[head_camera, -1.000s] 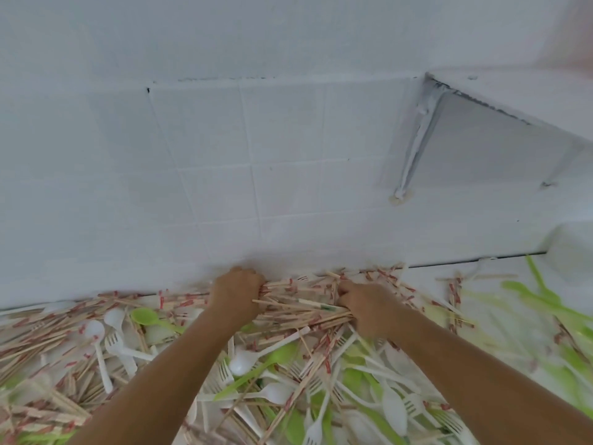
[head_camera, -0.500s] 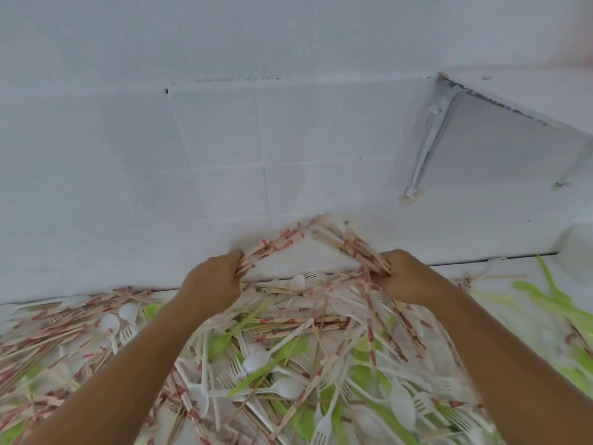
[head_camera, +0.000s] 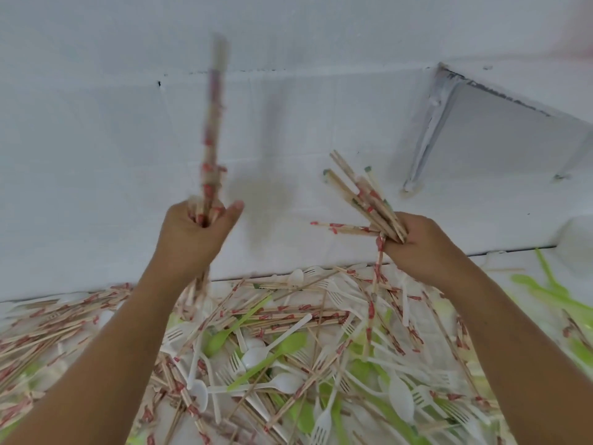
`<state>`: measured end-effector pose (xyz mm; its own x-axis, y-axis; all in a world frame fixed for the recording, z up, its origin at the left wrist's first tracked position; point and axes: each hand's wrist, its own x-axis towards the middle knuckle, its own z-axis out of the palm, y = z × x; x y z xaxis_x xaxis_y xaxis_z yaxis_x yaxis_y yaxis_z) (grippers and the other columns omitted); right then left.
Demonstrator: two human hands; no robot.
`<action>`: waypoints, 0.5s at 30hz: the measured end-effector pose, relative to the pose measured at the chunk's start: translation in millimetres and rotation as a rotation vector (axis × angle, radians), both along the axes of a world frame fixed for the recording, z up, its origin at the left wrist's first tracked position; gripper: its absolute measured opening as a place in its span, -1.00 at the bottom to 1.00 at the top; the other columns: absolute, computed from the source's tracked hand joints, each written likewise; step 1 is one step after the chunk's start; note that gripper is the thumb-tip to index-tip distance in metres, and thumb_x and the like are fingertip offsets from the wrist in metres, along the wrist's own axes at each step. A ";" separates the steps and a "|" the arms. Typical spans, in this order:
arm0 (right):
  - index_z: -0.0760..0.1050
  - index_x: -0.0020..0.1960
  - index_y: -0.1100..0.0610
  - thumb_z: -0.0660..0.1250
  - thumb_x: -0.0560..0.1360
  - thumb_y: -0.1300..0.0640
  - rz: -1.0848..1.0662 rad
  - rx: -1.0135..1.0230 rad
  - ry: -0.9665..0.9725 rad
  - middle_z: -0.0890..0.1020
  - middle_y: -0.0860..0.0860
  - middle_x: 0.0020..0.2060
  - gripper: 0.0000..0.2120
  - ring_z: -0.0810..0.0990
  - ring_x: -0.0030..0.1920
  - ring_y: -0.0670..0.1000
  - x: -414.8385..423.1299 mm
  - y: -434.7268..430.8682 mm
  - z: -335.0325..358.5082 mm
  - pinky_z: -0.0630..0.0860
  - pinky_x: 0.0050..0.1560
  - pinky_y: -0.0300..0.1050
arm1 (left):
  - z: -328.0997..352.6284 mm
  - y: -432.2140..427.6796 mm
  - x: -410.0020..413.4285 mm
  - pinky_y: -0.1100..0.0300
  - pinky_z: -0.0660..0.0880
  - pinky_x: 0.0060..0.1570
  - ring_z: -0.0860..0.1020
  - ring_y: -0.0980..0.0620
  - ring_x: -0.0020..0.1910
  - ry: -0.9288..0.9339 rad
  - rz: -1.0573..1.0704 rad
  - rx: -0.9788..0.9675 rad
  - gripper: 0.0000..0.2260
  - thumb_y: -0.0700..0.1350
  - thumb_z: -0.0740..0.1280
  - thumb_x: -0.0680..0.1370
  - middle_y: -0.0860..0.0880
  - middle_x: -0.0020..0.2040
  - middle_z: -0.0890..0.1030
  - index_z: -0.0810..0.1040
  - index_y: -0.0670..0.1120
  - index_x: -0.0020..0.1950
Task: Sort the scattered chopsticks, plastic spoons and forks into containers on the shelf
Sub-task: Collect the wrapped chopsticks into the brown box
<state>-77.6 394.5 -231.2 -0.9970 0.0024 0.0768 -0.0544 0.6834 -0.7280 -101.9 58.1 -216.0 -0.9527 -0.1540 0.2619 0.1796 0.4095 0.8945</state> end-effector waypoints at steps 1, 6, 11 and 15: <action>0.66 -0.05 -0.04 0.36 0.55 0.24 -0.032 -0.085 0.001 0.68 -0.01 -0.21 -0.80 0.55 -0.35 -0.01 -0.4 0.2 -0.4 0.47 -0.27 -0.13 | 5.1 4.5 3.5 0.18 0.33 -0.48 0.33 -0.04 -0.50 0.050 -0.008 0.130 -0.49 0.02 0.46 0.59 -0.30 -0.45 0.32 0.35 -0.36 -0.25; 0.63 -0.11 0.07 0.36 0.56 0.23 -0.177 -0.205 0.084 0.62 0.10 -0.29 -0.88 0.47 -0.38 -0.09 3.4 -1.8 -18.2 0.47 -0.31 0.00 | -9.9 44.3 12.2 0.20 0.26 -0.50 0.29 -0.02 -0.51 0.086 -0.019 0.538 -0.44 0.12 0.41 0.55 -0.16 -0.46 0.32 0.33 -0.34 -0.29; 0.39 -0.18 -0.11 0.29 0.40 0.22 -0.054 0.125 0.401 0.39 -0.21 -0.34 -0.78 0.40 -0.39 -0.14 13.8 -16.8 -42.8 0.25 -0.34 -0.18 | -72.5 66.7 7.9 0.08 0.32 -0.44 0.32 -0.10 -0.48 0.003 0.020 0.470 -0.35 0.14 0.40 0.61 -0.33 -0.46 0.30 0.27 -0.38 -0.31; 0.52 -0.01 0.01 0.29 0.37 0.19 0.039 0.207 0.378 0.38 -0.23 -0.20 -0.79 0.48 -0.28 -0.03 13.7 -27.3 -76.2 0.39 -0.34 -0.11 | -116.1 66.9 15.3 0.08 0.33 -0.39 0.36 -0.08 -0.47 -0.069 -0.018 0.275 -0.39 0.19 0.38 0.59 -0.34 -0.42 0.34 0.32 -0.31 -0.30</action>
<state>-63.9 367.2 -307.4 -0.8976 -0.0883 0.4319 -0.3197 0.8050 -0.4998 -86.7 125.0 -332.1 -0.9701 -0.1933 0.1471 0.1195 0.1474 0.9818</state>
